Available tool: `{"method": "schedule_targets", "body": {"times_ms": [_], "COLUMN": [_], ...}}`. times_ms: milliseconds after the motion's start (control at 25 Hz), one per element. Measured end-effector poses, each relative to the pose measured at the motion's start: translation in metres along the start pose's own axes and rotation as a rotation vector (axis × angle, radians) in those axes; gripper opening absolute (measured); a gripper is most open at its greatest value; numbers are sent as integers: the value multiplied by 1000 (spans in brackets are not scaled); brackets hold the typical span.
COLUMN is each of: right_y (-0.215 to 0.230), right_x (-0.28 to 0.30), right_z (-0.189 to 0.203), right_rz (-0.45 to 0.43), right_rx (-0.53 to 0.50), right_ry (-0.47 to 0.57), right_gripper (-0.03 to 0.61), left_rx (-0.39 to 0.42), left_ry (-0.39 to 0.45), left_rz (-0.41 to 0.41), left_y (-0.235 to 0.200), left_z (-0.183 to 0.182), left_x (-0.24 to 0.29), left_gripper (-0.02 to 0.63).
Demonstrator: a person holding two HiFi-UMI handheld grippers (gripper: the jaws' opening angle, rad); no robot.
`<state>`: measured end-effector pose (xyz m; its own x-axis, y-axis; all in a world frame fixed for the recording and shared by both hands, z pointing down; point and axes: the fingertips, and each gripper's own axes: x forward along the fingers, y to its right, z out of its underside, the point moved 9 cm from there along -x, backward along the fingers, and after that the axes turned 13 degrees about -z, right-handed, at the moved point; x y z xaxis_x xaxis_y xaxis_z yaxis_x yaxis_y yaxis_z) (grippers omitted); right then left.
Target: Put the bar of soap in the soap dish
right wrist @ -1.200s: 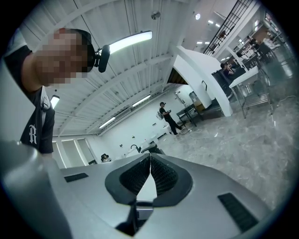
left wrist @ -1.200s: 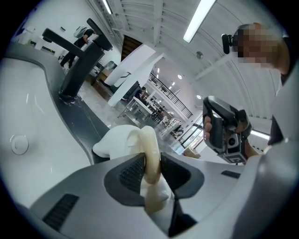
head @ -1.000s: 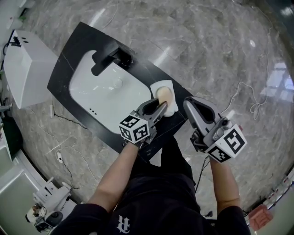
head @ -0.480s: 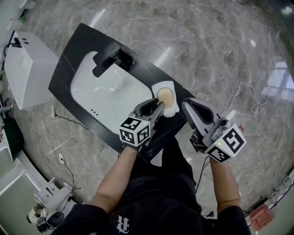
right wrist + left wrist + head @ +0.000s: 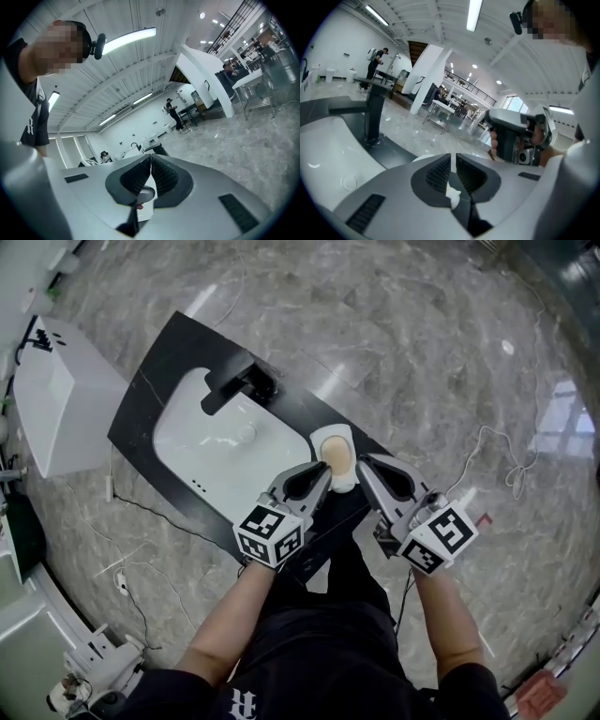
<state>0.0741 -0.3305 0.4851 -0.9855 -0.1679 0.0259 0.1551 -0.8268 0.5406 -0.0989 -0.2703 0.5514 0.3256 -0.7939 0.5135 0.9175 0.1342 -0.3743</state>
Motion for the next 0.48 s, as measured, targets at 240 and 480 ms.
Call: {"method": "schedule_targets", "body": {"times_ms": [240, 480], "right_y": [-32, -73], "right_x": [4, 2], "right_z": [-24, -41], "right_rz": [28, 59], "right_rx": [-100, -158], "right_ry": [15, 45], "right_gripper": [9, 9], "left_rx": [31, 107], "left_ry": [143, 302], "left_rz": [62, 97], "left_y": [29, 59], "left_z": [-50, -92], "left_x": [-37, -85], "left_gripper": [8, 8]}}
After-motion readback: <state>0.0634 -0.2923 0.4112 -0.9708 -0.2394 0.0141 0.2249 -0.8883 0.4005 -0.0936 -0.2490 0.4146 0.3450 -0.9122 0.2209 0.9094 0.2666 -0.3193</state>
